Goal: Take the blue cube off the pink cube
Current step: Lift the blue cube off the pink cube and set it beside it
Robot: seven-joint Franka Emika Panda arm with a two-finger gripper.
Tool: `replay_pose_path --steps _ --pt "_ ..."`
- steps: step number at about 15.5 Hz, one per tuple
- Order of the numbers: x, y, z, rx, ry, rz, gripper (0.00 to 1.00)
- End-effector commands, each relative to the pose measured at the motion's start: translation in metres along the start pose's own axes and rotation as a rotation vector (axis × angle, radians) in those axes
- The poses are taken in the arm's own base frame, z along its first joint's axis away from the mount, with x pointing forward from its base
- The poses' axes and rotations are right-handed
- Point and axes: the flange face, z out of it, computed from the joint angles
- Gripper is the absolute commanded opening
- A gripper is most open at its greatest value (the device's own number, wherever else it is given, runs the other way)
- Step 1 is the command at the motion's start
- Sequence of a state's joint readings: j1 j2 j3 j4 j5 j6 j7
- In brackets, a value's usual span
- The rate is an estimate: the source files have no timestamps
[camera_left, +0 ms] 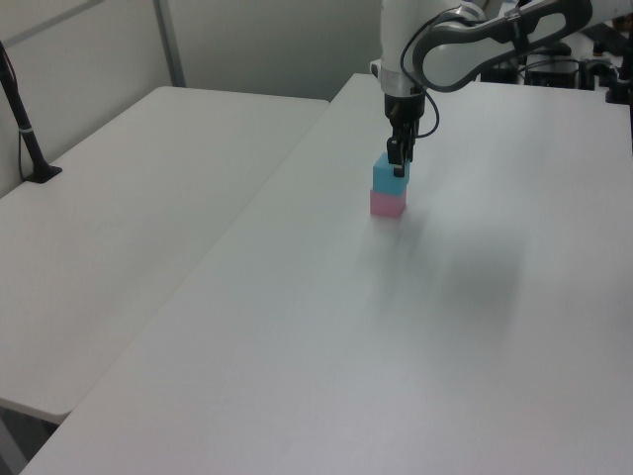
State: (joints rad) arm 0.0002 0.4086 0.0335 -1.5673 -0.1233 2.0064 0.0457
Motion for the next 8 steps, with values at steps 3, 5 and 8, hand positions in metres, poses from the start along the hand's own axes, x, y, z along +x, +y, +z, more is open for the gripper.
replay_pose_path --steps 3,5,8 --pt "0.010 0.050 -0.033 -0.010 0.082 0.015 0.47" --pt "0.008 0.081 -0.031 -0.021 0.080 0.028 0.47" --pt "0.002 0.125 -0.014 -0.031 0.066 -0.050 0.48"
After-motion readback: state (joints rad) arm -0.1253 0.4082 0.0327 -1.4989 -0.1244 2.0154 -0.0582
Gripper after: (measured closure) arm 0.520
